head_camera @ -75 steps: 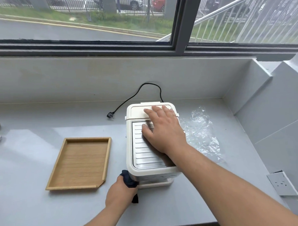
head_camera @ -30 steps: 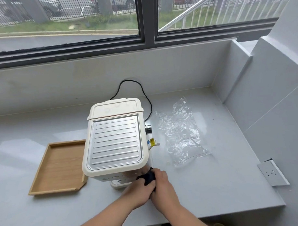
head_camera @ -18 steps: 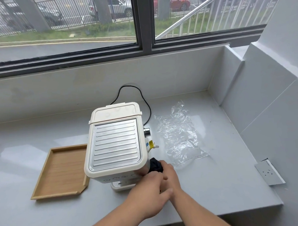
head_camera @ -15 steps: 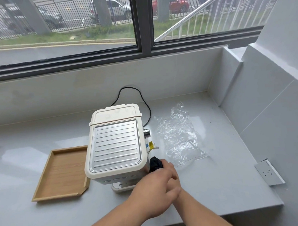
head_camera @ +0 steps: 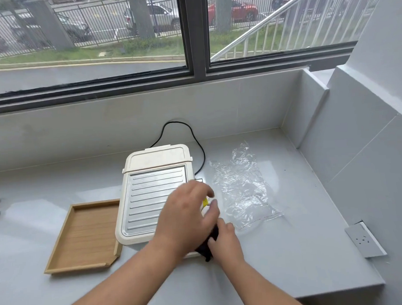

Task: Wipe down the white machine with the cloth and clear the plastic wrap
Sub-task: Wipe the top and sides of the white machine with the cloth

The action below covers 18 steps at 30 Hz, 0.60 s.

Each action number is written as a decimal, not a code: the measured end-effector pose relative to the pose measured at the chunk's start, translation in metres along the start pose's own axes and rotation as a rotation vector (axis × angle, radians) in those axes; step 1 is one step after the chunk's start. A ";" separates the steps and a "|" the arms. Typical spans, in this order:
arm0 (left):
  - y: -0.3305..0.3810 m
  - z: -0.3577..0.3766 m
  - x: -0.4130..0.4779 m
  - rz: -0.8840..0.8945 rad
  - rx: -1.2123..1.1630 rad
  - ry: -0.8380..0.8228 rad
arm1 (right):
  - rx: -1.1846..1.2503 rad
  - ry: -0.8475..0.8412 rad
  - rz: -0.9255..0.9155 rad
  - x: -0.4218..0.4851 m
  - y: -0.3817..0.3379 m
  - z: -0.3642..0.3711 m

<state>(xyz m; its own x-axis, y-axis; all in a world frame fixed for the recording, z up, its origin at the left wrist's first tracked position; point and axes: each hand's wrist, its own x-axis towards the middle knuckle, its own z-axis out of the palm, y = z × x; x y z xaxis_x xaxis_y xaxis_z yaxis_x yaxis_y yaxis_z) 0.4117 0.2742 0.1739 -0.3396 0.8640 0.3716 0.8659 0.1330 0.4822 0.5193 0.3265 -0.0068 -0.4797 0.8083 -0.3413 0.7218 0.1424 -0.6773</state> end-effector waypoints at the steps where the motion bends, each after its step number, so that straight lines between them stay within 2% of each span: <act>1: -0.010 -0.004 0.009 -0.041 0.026 0.012 | 0.034 -0.013 0.051 0.004 0.000 -0.001; 5: -0.055 -0.020 0.041 -0.213 0.198 0.005 | 0.063 -0.054 0.098 0.006 0.001 -0.007; 8: -0.079 -0.022 0.054 -0.303 0.286 -0.085 | 0.029 -0.065 0.098 0.009 0.008 -0.005; 13: -0.087 -0.012 0.054 -0.275 0.297 -0.111 | -0.006 -0.032 0.130 0.019 0.007 0.004; 18: -0.093 -0.009 0.053 -0.285 0.302 -0.133 | 0.155 -0.040 0.183 0.048 0.001 0.001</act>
<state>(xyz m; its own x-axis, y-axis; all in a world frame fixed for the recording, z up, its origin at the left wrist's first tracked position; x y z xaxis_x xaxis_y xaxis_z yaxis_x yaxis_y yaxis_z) 0.3104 0.3033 0.1557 -0.5476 0.8246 0.1418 0.8195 0.4943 0.2900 0.4964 0.3645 -0.0241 -0.3692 0.7890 -0.4911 0.7148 -0.0966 -0.6926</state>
